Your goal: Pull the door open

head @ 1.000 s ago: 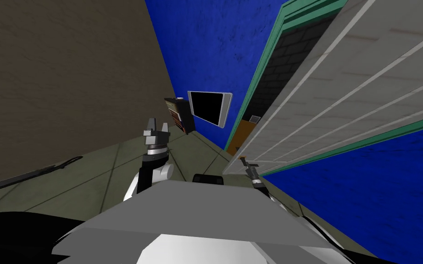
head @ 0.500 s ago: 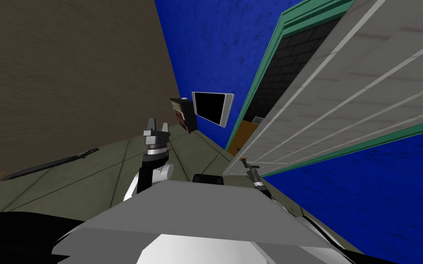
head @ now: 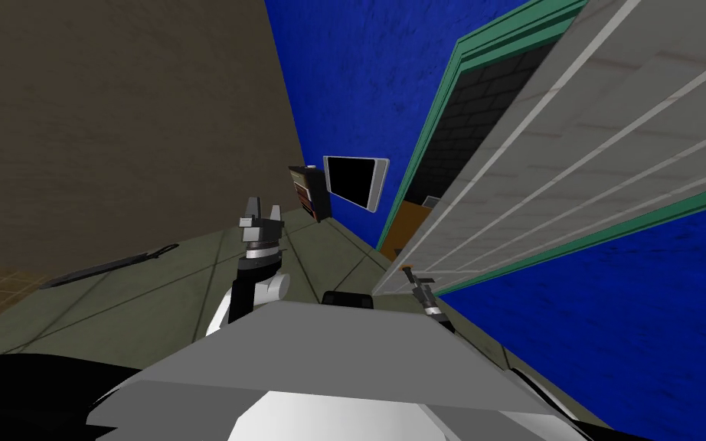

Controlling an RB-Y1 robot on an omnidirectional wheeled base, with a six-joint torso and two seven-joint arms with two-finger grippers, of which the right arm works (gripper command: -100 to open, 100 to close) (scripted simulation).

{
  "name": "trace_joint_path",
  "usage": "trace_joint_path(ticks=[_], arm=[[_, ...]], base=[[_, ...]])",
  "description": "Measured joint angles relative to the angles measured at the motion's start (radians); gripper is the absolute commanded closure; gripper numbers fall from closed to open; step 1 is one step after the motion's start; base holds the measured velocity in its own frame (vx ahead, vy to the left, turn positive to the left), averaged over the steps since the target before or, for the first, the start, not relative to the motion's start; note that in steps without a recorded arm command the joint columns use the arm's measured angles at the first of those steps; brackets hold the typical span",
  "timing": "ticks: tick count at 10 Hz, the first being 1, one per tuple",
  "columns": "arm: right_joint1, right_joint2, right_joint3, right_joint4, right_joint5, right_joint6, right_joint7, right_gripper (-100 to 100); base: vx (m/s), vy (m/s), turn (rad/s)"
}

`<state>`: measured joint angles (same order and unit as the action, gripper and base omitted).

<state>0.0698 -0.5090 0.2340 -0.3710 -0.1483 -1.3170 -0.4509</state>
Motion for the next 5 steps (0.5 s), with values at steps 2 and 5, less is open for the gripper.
trace_joint_path(ticks=[2, 5], arm=[[-0.005, -0.005, 0.001, 0.032, -0.005, -0.034, -0.005, 100], [-0.004, -0.005, 0.005, 0.01, -0.011, -0.022, 0.002, 100]], base=[[-0.091, -0.041, 0.119], [-0.119, -0.027, 0.083]])
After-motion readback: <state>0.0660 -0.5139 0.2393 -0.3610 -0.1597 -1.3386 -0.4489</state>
